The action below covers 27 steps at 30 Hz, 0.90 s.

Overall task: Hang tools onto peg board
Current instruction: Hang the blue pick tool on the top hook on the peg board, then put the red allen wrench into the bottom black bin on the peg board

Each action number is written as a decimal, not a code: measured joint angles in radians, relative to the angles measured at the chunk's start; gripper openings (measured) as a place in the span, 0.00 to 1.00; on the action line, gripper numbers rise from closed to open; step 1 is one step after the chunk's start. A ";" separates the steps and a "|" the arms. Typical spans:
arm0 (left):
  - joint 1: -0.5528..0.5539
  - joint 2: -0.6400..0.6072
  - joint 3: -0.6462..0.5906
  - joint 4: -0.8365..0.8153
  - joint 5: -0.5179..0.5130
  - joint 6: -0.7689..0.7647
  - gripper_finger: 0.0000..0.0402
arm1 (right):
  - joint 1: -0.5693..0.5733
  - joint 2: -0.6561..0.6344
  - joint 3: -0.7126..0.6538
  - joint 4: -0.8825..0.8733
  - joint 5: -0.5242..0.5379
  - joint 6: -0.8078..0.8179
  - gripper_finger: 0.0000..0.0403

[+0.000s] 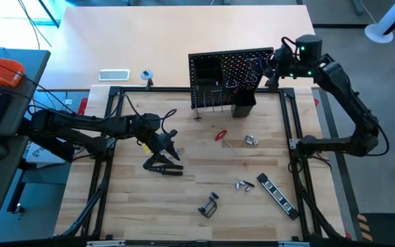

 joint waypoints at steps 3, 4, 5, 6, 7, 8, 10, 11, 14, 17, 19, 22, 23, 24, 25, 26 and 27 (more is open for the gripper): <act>-0.001 0.000 0.000 -0.005 0.001 -0.003 0.33 | 0.011 -0.010 0.000 -0.034 0.021 0.000 0.23; -0.002 0.000 0.000 -0.008 0.000 -0.003 0.33 | 0.015 -0.016 0.000 -0.042 0.028 0.000 0.23; -0.003 0.000 0.000 -0.012 0.001 -0.003 0.33 | 0.019 -0.025 0.000 -0.048 0.032 0.000 0.23; -0.006 0.000 0.000 -0.014 0.001 -0.003 0.33 | 0.022 -0.034 0.000 -0.054 0.039 0.000 0.23; -0.008 0.000 0.000 -0.015 0.001 -0.003 0.33 | 0.025 -0.046 0.000 -0.061 0.050 0.000 0.23; -0.010 0.000 0.000 -0.016 0.001 -0.003 0.33 | 0.028 -0.060 0.000 -0.070 0.054 0.000 0.23; -0.014 0.000 0.000 -0.016 0.001 -0.003 0.33 | 0.033 -0.090 0.000 -0.086 0.056 0.012 0.23; -0.014 0.000 0.000 -0.016 0.001 -0.002 0.33 | 0.034 -0.108 0.000 -0.100 0.057 0.020 0.23; -0.016 0.004 0.000 -0.015 -0.030 -0.002 0.33 | 0.053 -0.160 0.000 -0.151 0.058 0.050 0.23; -0.027 0.025 0.000 -0.004 -0.082 0.002 0.33 | 0.101 -0.202 0.000 -0.234 0.057 0.087 0.23; -0.038 0.052 0.000 0.017 -0.097 0.006 0.33 | 0.145 -0.222 0.000 -0.300 0.057 0.117 0.23; -0.054 0.120 0.000 0.092 -0.098 0.006 0.33 | 0.226 -0.253 -0.019 -0.367 0.056 0.179 0.23; -0.058 0.148 0.000 0.127 -0.099 0.004 0.33 | 0.257 -0.265 -0.037 -0.375 0.055 0.206 0.23; -0.062 0.179 0.000 0.161 -0.106 0.002 0.33 | 0.287 -0.280 -0.061 -0.378 0.055 0.234 0.23; -0.063 0.213 0.000 0.206 -0.125 0.001 0.33 | 0.318 -0.294 -0.087 -0.378 0.055 0.260 0.23; -0.064 0.246 0.000 0.248 -0.164 0.001 0.33 | 0.348 -0.310 -0.119 -0.376 0.055 0.283 0.23; -0.065 0.279 0.000 0.286 -0.213 0.001 0.33 | 0.377 -0.324 -0.155 -0.373 0.055 0.306 0.23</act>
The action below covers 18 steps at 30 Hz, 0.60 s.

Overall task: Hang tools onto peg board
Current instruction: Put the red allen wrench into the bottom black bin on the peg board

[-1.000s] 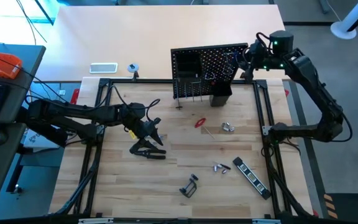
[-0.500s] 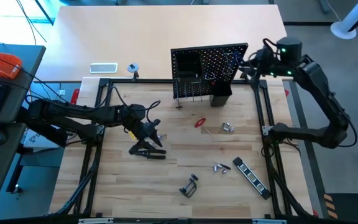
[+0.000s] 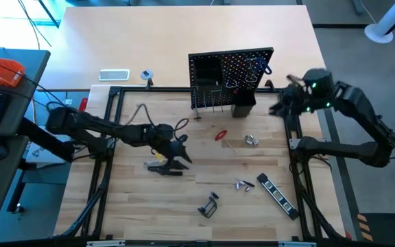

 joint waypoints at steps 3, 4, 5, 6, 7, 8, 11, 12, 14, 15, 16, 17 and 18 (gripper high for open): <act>0.010 0.096 0.000 0.116 -0.129 -0.001 0.33 | 0.077 -0.049 -0.135 0.041 0.000 0.082 0.23; 0.016 0.127 0.000 0.157 -0.153 -0.007 0.33 | 0.101 -0.065 -0.184 0.060 0.000 0.111 0.23; 0.024 0.159 0.000 0.199 -0.174 -0.018 0.33 | 0.124 -0.081 -0.242 0.087 0.002 0.139 0.23; 0.033 0.190 0.000 0.245 -0.196 -0.031 0.33 | 0.147 -0.095 -0.295 0.118 0.008 0.164 0.23; 0.041 0.221 0.000 0.285 -0.222 -0.048 0.33 | 0.170 -0.109 -0.351 0.152 0.014 0.189 0.23; 0.047 0.251 0.000 0.327 -0.254 -0.067 0.33 | 0.195 -0.123 -0.406 0.188 0.028 0.217 0.23; 0.061 0.337 0.000 0.432 -0.354 -0.107 0.33 | 0.270 -0.159 -0.562 0.323 0.064 0.282 0.23; 0.063 0.365 0.001 0.460 -0.380 -0.111 0.33 | 0.292 -0.166 -0.605 0.367 0.065 0.298 0.23; 0.067 0.413 0.017 0.490 -0.412 -0.117 0.33 | 0.338 -0.178 -0.688 0.471 0.074 0.336 0.23; 0.067 0.438 0.028 0.500 -0.420 -0.117 0.33 | 0.359 -0.179 -0.719 0.519 0.089 0.355 0.23; 0.067 0.458 0.044 0.504 -0.420 -0.117 0.33 | 0.381 -0.177 -0.739 0.553 0.109 0.383 0.23; 0.066 0.481 0.062 0.504 -0.420 -0.121 0.33 | 0.401 -0.172 -0.752 0.590 0.126 0.401 0.23; 0.066 0.504 0.084 0.505 -0.420 -0.125 0.33 | 0.427 -0.169 -0.765 0.637 0.153 0.404 0.23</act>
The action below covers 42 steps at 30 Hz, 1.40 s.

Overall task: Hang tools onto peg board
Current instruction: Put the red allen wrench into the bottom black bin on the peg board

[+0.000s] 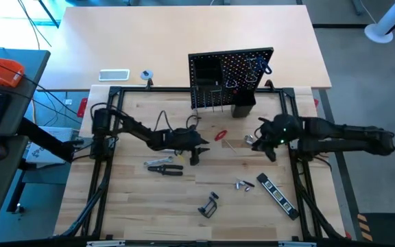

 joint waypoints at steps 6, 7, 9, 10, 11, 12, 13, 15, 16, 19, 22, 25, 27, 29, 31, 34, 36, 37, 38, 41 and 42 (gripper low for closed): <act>0.000 0.108 0.129 -0.031 -0.068 -0.039 0.33 | 0.127 0.007 -0.044 0.135 0.187 0.067 0.23; 0.000 0.121 0.150 -0.053 -0.111 -0.049 0.33 | 0.144 0.009 -0.044 0.142 0.207 0.074 0.23; 0.000 0.134 0.179 -0.097 -0.191 -0.061 0.33 | 0.179 0.025 -0.044 0.149 0.244 0.086 0.23; 0.000 0.140 0.189 -0.103 -0.212 -0.060 0.33 | 0.197 0.031 -0.044 0.160 0.256 0.087 0.23; 0.000 0.142 0.199 -0.101 -0.227 -0.055 0.33 | 0.215 0.040 -0.044 0.170 0.269 0.091 0.23; 0.000 0.142 0.206 -0.100 -0.239 -0.048 0.33 | 0.230 0.051 -0.044 0.179 0.283 0.094 0.23; -0.001 0.142 0.212 -0.101 -0.253 -0.039 0.33 | 0.246 0.064 -0.044 0.183 0.299 0.097 0.23; -0.002 0.142 0.216 -0.102 -0.269 -0.034 0.33 | 0.269 0.089 -0.044 0.191 0.327 0.102 0.23; -0.002 0.142 0.216 -0.102 -0.265 -0.034 0.33 | 0.279 0.103 -0.044 0.202 0.341 0.102 0.23; 0.013 0.144 0.216 -0.103 -0.178 -0.039 0.33 | 0.299 0.152 -0.044 0.232 0.364 0.102 0.23; 0.034 0.159 0.216 -0.103 -0.115 -0.073 0.33 | 0.310 0.201 -0.044 0.290 0.378 0.102 0.23; 0.043 0.173 0.217 -0.097 -0.130 -0.086 0.33 | 0.315 0.257 -0.044 0.330 0.379 0.102 0.23; 0.050 0.174 0.216 -0.107 -0.130 -0.088 0.33 | 0.315 0.293 -0.044 0.363 0.379 0.105 0.23; 0.054 0.174 0.216 -0.105 -0.131 -0.088 0.33 | 0.315 0.335 -0.044 0.386 0.379 0.111 0.23; 0.057 0.174 0.221 -0.101 -0.130 -0.088 0.33 | 0.314 0.374 -0.044 0.413 0.380 0.113 0.23; 0.060 0.174 0.236 -0.122 -0.119 -0.087 0.33 | 0.314 0.435 -0.044 0.459 0.405 0.125 0.23; 0.060 0.174 0.242 -0.134 -0.119 -0.082 0.33 | 0.314 0.475 -0.044 0.475 0.427 0.134 0.23; 0.061 0.174 0.243 -0.135 -0.119 -0.078 0.33 | 0.314 0.494 -0.044 0.483 0.443 0.140 0.23; 0.061 0.174 0.245 -0.137 -0.118 -0.076 0.33 | 0.314 0.513 -0.044 0.485 0.466 0.152 0.23; 0.061 0.174 0.258 -0.141 -0.094 -0.061 0.33 | 0.306 0.567 -0.044 0.504 0.531 0.157 0.23; 0.060 0.174 0.260 -0.146 -0.089 -0.061 0.33 | 0.302 0.586 -0.044 0.517 0.542 0.157 0.23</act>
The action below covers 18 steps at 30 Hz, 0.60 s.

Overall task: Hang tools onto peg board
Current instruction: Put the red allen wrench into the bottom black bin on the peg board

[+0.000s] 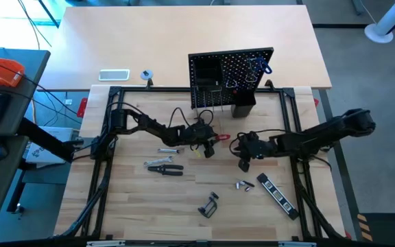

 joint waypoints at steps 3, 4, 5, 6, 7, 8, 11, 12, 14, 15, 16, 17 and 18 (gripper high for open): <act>0.000 0.000 0.003 -0.020 0.003 0.001 0.33 | -0.023 0.052 0.000 0.040 0.017 -0.006 0.23; 0.000 0.000 0.005 -0.023 0.003 0.001 0.32 | -0.033 0.068 0.000 0.057 0.021 -0.021 0.23; 0.000 0.000 0.007 -0.024 0.004 0.002 0.31 | -0.042 0.084 0.000 0.075 0.026 -0.038 0.23; 0.000 0.000 0.008 -0.024 0.004 0.007 0.31 | -0.051 0.098 0.000 0.096 0.030 -0.068 0.23; 0.000 0.000 0.008 -0.024 0.004 0.012 0.31 | -0.059 0.113 0.000 0.119 0.035 -0.100 0.23; 0.000 0.000 0.008 -0.027 0.004 0.018 0.31 | -0.069 0.125 0.000 0.138 0.040 -0.139 0.23; 0.000 0.000 0.008 -0.032 0.003 0.019 0.30 | -0.101 0.160 0.000 0.186 0.042 -0.251 0.23; 0.000 0.000 0.008 -0.035 0.003 0.020 0.30 | -0.117 0.167 0.000 0.191 0.042 -0.278 0.23; 0.001 0.000 0.008 -0.049 0.004 0.026 0.30 | -0.154 0.182 0.000 0.200 0.042 -0.318 0.23; 0.002 0.000 0.008 -0.058 0.004 0.027 0.30 | -0.173 0.187 0.000 0.200 0.039 -0.332 0.23; 0.002 0.000 0.008 -0.063 0.004 0.027 0.30 | -0.192 0.191 0.000 0.200 0.026 -0.352 0.23; 0.002 0.000 0.008 -0.067 0.005 0.028 0.30 | -0.211 0.196 0.000 0.209 0.008 -0.376 0.23; 0.002 0.000 0.008 -0.069 0.005 0.028 0.30 | -0.230 0.202 0.000 0.223 -0.011 -0.396 0.23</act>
